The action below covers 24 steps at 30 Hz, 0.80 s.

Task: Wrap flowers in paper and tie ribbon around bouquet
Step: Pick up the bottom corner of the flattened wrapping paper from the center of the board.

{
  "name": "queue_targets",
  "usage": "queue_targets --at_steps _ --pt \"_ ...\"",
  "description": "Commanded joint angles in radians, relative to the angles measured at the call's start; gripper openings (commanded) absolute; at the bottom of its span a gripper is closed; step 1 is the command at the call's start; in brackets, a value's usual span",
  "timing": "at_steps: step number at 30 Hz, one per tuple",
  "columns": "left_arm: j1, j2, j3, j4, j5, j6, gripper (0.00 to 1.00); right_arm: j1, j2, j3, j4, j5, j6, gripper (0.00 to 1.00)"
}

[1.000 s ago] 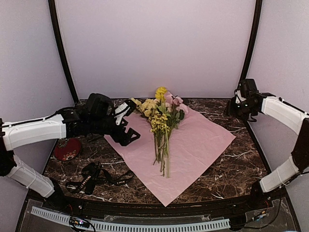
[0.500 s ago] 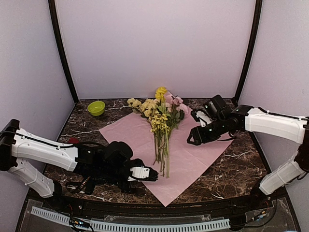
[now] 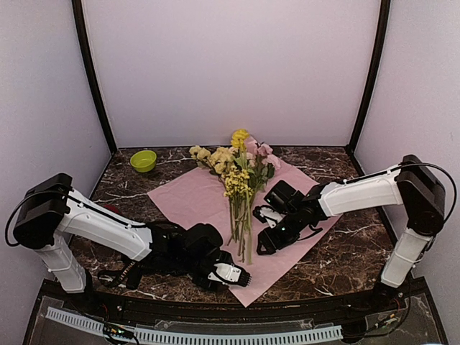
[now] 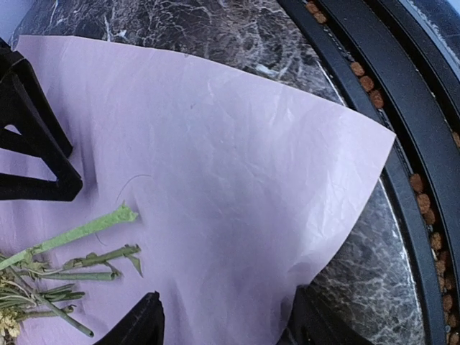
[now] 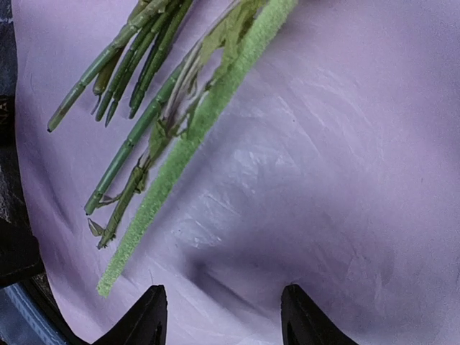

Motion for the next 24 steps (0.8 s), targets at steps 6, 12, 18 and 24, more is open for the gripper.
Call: queue_targets --at_steps 6,12,18,24 --pt "0.007 0.08 0.042 0.024 -0.068 0.038 0.43 -0.009 0.055 -0.038 0.041 -0.062 -0.024 0.54" --pt "0.026 0.07 0.079 -0.035 -0.013 -0.006 0.14 -0.027 0.024 -0.046 0.028 -0.093 -0.04 0.54" --pt "0.065 0.028 0.117 -0.081 0.05 -0.075 0.0 -0.056 -0.045 -0.024 0.0 -0.148 -0.089 0.55" --pt "0.124 -0.02 0.135 -0.066 0.199 -0.15 0.0 -0.108 -0.097 0.023 -0.038 -0.199 -0.145 0.56"
